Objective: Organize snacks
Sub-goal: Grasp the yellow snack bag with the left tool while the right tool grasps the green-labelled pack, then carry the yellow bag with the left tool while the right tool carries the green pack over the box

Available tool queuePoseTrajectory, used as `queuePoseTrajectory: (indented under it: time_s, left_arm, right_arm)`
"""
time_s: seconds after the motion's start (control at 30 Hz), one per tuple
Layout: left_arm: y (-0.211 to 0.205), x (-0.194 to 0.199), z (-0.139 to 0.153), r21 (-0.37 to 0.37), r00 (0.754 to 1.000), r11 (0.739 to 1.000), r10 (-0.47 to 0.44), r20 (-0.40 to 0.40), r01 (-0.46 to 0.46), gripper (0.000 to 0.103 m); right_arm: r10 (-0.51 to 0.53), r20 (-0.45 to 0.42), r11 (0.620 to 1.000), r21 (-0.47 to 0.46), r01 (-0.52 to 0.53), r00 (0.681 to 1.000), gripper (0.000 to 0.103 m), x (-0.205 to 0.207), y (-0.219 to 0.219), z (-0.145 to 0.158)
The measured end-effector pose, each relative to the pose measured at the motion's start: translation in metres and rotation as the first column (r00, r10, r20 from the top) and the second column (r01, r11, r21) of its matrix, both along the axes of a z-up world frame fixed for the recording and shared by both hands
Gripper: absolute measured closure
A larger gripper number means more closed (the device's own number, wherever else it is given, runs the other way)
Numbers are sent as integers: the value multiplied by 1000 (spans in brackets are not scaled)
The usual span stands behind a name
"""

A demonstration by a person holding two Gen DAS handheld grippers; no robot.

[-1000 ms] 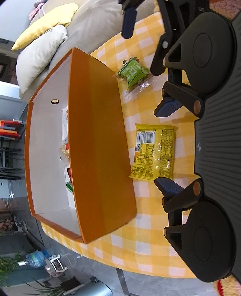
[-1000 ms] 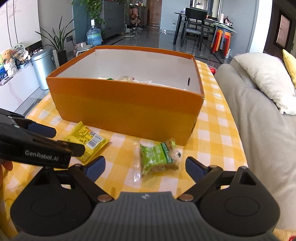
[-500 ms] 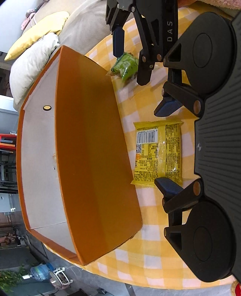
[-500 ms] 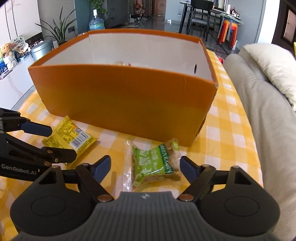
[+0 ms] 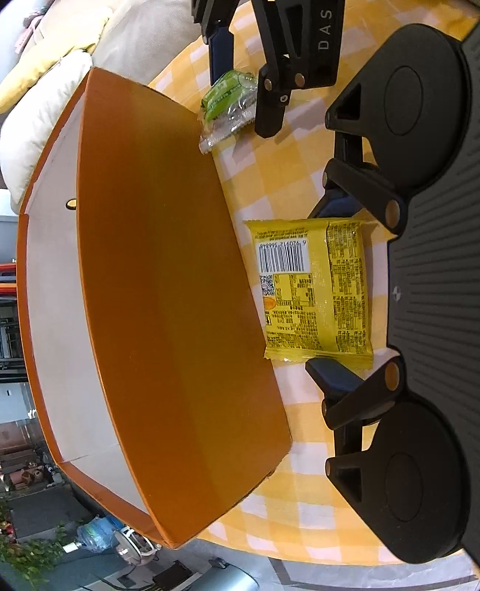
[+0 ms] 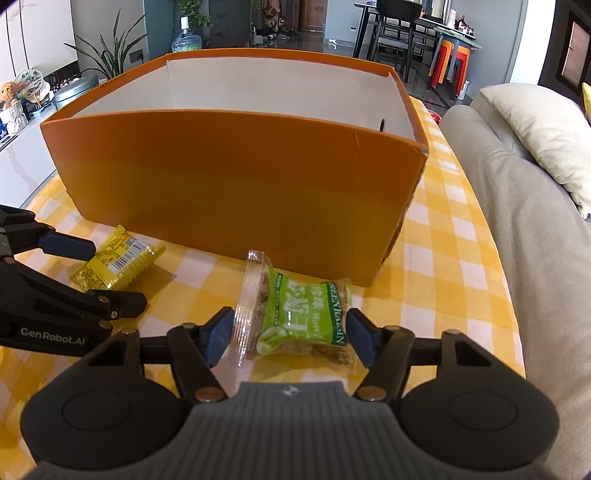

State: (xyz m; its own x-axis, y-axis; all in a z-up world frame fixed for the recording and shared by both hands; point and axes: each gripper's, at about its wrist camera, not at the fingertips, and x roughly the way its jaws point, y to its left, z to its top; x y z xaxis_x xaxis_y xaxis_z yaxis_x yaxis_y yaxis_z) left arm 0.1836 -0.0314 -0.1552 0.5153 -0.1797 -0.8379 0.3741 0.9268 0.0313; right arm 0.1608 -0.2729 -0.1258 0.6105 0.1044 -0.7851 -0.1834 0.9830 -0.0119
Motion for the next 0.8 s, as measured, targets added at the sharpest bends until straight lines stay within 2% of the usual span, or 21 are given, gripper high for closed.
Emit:
queuePoseTrajectory:
  time_s: [0.03, 0.13, 0.2, 0.3, 0.4, 0.43, 0.53, 0.8]
  left_arm:
    - [2, -1, 0, -6, 1000, 1000, 4, 0, -4, 12]
    - [2, -4, 3, -8, 1000, 1000, -8, 13, 8, 27]
    - [-2, -8, 7, 33, 999, 999, -23, 36, 21, 36]
    - [-10, -16, 8, 88, 997, 995, -45, 58, 40, 42]
    - [-15, -20, 9, 114, 996, 992, -59, 68, 51, 43]
    - [-15, -20, 11, 117, 996, 992, -59, 73, 50, 60]
    - [-18, -24, 20, 113, 993, 992, -64, 103, 53, 74]
    - [-10, -14, 36, 80, 994, 996, 22, 103, -31, 86]
  right_arm:
    - [-1, 0, 1000, -1, 1, 1000, 39, 0, -1, 0]
    - [-5, -1, 1000, -7, 5, 1000, 41, 0, -1, -1]
    - [-5, -1, 1000, -14, 5, 1000, 42, 0, -1, -1]
    - [-1, 1, 999, -32, 1, 1000, 44, -1, 0, -2]
    - [4, 3, 999, -49, -4, 1000, 46, -1, 2, -3]
    - [3, 2, 999, -53, -3, 1000, 47, -1, 2, -3]
    - [-4, -3, 999, -54, 4, 1000, 49, -2, 2, -1]
    - [11, -12, 999, -53, -12, 1000, 52, -9, 5, 4]
